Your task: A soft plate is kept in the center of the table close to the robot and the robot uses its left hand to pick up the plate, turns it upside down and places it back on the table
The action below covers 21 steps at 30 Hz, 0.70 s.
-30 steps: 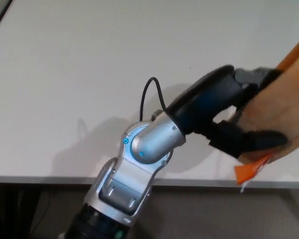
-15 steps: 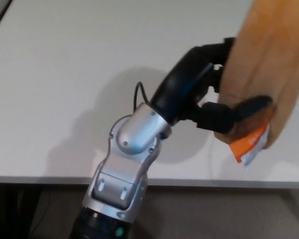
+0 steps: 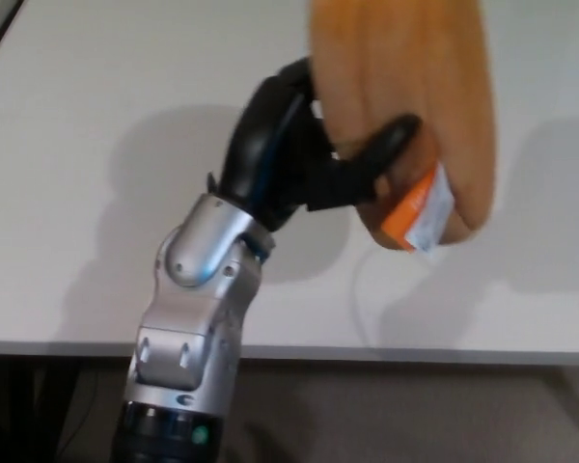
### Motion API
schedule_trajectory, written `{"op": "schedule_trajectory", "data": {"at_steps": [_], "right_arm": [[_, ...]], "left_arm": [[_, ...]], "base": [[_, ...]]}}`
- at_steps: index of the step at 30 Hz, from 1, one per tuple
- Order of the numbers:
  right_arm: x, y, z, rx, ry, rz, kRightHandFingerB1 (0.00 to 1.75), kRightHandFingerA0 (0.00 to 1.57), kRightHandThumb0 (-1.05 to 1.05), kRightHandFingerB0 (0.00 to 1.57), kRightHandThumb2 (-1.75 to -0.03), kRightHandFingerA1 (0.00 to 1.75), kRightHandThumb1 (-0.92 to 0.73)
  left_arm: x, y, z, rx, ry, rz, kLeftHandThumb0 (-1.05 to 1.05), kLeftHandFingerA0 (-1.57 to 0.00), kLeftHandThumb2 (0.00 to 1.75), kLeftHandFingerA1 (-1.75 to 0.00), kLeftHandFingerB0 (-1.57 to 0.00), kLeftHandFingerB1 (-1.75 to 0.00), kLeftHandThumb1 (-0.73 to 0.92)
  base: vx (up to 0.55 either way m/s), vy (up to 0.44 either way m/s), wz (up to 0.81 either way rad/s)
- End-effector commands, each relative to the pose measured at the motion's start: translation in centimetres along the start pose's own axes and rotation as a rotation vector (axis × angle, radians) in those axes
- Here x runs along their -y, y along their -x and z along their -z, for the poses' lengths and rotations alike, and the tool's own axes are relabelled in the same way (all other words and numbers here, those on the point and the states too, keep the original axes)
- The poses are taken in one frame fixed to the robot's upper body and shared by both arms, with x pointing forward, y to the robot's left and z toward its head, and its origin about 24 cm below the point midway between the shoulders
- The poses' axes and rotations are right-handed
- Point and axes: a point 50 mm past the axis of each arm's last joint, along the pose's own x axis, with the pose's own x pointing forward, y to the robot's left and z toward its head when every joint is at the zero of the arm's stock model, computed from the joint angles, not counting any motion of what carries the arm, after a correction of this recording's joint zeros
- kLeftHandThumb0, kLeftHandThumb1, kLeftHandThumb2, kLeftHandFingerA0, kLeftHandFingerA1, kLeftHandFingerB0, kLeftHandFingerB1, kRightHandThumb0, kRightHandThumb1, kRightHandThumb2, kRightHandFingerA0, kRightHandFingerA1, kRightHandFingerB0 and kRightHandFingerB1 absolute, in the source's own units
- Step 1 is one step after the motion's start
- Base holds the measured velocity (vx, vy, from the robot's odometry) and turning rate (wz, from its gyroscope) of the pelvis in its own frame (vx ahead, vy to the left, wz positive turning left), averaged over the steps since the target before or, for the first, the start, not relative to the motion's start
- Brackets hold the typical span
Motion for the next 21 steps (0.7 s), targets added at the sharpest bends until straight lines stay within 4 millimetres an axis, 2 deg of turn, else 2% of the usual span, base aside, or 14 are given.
{"op": "schedule_trajectory", "data": {"at_steps": [1, 4, 5, 9, 14, 16, 17, 18, 19, 20, 21], "right_arm": [[0.8, 0.1, -0.1, -0.017, 0.019, 0.019, 0.33, 0.49, -0.78, 0.3, -0.68, 0.42, -0.9], [0.7, 0.0, -0.1, -0.011, 0.013, 0.02, 0.33, 0.49, -0.77, 0.3, -0.68, 0.42, -0.89], [0.8, 0.0, -0.2, -0.009, 0.01, 0.023, 0.33, 0.5, -0.77, 0.31, -0.67, 0.43, -0.88], [0.8, -0.1, -0.2, -0.007, 0.011, 0.026, 0.33, 0.49, -0.77, 0.29, -0.68, 0.43, -0.89], [0.8, -0.1, -0.2, 0.001, 0.018, 0.025, 0.33, 0.5, -0.77, 0.3, -0.67, 0.43, -0.9], [0.8, -0.2, -0.2, -0.007, 0.011, 0.029, 0.34, 0.5, -0.77, 0.3, -0.67, 0.43, -0.89], [0.8, -0.2, -0.3, -0.001, 0.018, 0.028, 0.34, 0.49, -0.77, 0.29, -0.68, 0.43, -0.9], [0.8, -0.3, -0.3, 0.002, 0.019, 0.027, 0.34, 0.49, -0.77, 0.29, -0.68, 0.43, -0.9], [0.8, -0.3, -0.4, 0.003, 0.015, 0.028, 0.34, 0.49, -0.77, 0.29, -0.68, 0.43, -0.9], [0.8, -0.3, -0.4, 0.007, 0.019, 0.027, 0.34, 0.49, -0.77, 0.28, -0.68, 0.43, -0.9], [0.8, -0.3, -0.4, 0.01, 0.024, 0.024, 0.34, 0.49, -0.77, 0.28, -0.68, 0.43, -0.9]], "left_arm": [[-5.6, 3.9, 2.6, 0.237, 1.104, -0.843, -0.25, -0.96, 0.78, -1.75, -0.63, -1.75, 0.54], [-5.8, 3.7, 2.6, 0.221, 1.1, -0.9, -0.22, -0.96, 0.77, -1.75, -0.61, -1.75, 0.58], [-5.9, 3.7, 2.6, 0.22, 1.106, -0.91, -0.24, -0.98, 0.74, -1.75, -0.55, -1.75, 0.62], [-6.3, 3.7, 2.8, 0.211, 1.14, -0.951, -0.22, -0.97, 0.77, -1.75, -0.53, -1.75, 0.58], [-6.8, 4.3, 3.4, 0.19, 1.175, -1.023, -0.24, -0.97, 0.73, -1.75, -0.48, -1.75, 0.62], [-7.2, 4.7, 3.8, 0.175, 1.207, -1.074, -0.25, -0.97, 0.7, -1.75, -0.42, -1.75, 0.61], [-7.4, 4.9, 4.1, 0.139, 1.223, -1.109, -0.27, -0.98, 0.63, -1.75, -0.27, -1.75, 0.69], [-7.5, 5.0, 4.2, 0.101, 1.234, -1.144, -0.28, -0.95, 0.64, -1.75, -0.27, -1.21, 0.65], [-7.6, 5.0, 4.2, 0.074, 1.239, -1.168, -0.28, -0.95, 0.64, -1.75, -0.27, -1.21, 0.65], [-7.7, 5.0, 4.2, 0.035, 1.231, -1.205, -0.27, -0.95, 0.66, -1.75, -0.39, -1.07, 0.64], [-7.9, 5.0, 4.2, -0.042, 1.213, -1.234, -0.41, -1.22, 0.9, -1.43, -0.57, -1.03, 0.53]], "base": [[0.0, 0.0, 0.0], [0.0, 0.0, 0.0], [0.0, 0.0, 0.0], [0.0, 0.0, 0.0], [0.0, 0.0, 0.0], [0.0, 0.0, 0.0], [0.0, 0.0, 0.0], [0.0, 0.0, 0.0], [0.0, 0.0, 0.0], [0.0, 0.0, 0.0], [0.0, 0.0, 0.0]]}}
